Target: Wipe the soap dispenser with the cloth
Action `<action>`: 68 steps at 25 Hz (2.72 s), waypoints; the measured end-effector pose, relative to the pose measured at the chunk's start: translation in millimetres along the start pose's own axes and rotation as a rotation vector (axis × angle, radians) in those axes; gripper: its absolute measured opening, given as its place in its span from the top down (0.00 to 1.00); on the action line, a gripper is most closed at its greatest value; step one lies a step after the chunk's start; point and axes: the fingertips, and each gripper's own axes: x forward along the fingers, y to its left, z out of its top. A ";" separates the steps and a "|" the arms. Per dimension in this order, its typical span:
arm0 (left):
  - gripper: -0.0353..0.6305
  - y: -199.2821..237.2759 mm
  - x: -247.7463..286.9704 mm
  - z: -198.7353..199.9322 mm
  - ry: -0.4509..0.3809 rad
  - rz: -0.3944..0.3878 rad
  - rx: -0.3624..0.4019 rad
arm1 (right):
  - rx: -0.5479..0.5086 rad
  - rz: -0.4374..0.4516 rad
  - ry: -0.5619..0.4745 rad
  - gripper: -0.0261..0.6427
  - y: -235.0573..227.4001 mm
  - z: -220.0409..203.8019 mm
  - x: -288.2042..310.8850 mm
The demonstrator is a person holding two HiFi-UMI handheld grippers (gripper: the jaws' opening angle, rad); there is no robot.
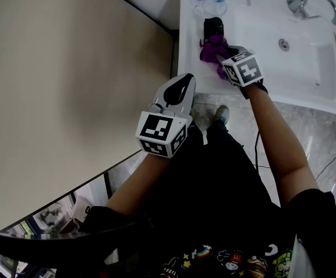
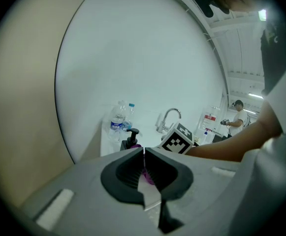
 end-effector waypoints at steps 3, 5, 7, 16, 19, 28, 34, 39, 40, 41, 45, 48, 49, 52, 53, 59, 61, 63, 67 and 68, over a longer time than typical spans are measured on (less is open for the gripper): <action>0.94 1.1 0.1 -1.4 0.004 0.001 -0.002 | -0.004 0.003 0.012 0.81 1.2 -6.2 4.0; 0.94 2.5 -0.2 -0.2 0.003 0.001 -0.002 | -0.004 -0.006 -0.006 0.81 0.7 -2.4 0.2; 0.94 4.1 0.2 1.5 0.000 0.002 -0.001 | -0.001 -0.016 -0.040 0.81 -0.5 6.9 -8.4; 0.94 -3.8 9.3 11.0 0.007 -0.016 0.012 | 0.010 -0.056 -0.230 0.80 -16.7 66.5 -75.6; 0.94 -11.5 12.5 12.0 0.011 -0.015 0.018 | 0.014 -0.077 -0.299 0.80 -29.4 85.7 -97.0; 0.94 -28.7 15.5 6.6 0.045 0.037 0.026 | 0.069 -0.099 -0.332 0.81 -73.7 85.0 -83.2; 0.94 -30.3 11.8 -2.5 0.074 0.110 0.013 | 0.050 -0.049 -0.254 0.81 -75.3 52.9 -48.4; 0.94 -29.6 13.0 -8.3 0.078 0.149 -0.006 | -0.002 -0.025 -0.192 0.80 -71.8 33.3 -26.2; 0.94 -28.9 13.7 -9.5 0.078 0.156 -0.010 | -0.013 -0.023 -0.180 0.80 -71.8 29.7 -22.0; 0.94 -28.7 14.5 -10.4 0.078 0.161 -0.013 | -0.023 -0.020 -0.168 0.80 -71.7 26.2 -18.3; 0.94 -30.7 18.0 -10.6 0.077 0.177 -0.017 | -0.056 -0.011 -0.126 0.80 -71.5 14.8 -8.4; 0.94 -32.6 18.1 -9.2 0.077 0.183 -0.015 | -0.078 -0.005 -0.092 0.80 -70.6 4.1 -1.7; 0.94 -32.2 17.6 -9.0 0.076 0.184 -0.016 | -0.080 -0.003 -0.085 0.80 -69.5 1.2 -0.3; 0.94 -28.0 17.0 -9.4 0.072 0.176 -0.018 | -0.075 -0.009 -0.078 0.80 -68.1 -1.7 0.1; 0.94 -26.7 17.7 -9.4 0.071 0.170 -0.018 | -0.069 -0.016 -0.085 0.80 -68.8 -0.3 -1.9; 0.94 -22.7 16.6 -2.9 0.062 0.125 -0.002 | 0.010 -0.040 -0.210 0.80 -64.2 33.7 -38.2; 0.94 -19.3 15.2 -1.3 0.058 0.102 0.003 | 0.043 -0.052 -0.265 0.80 -59.4 49.1 -53.0; 0.94 -14.9 13.7 0.5 0.055 0.076 0.009 | 0.067 -0.075 -0.315 0.80 -55.0 62.4 -66.7; 0.94 -4.1 6.6 5.1 0.051 0.030 0.026 | 0.091 -0.117 -0.396 0.80 -41.4 87.0 -90.0; 0.94 -1.1 4.2 5.6 0.050 0.019 0.029 | 0.091 -0.126 -0.411 0.80 -36.7 92.1 -94.6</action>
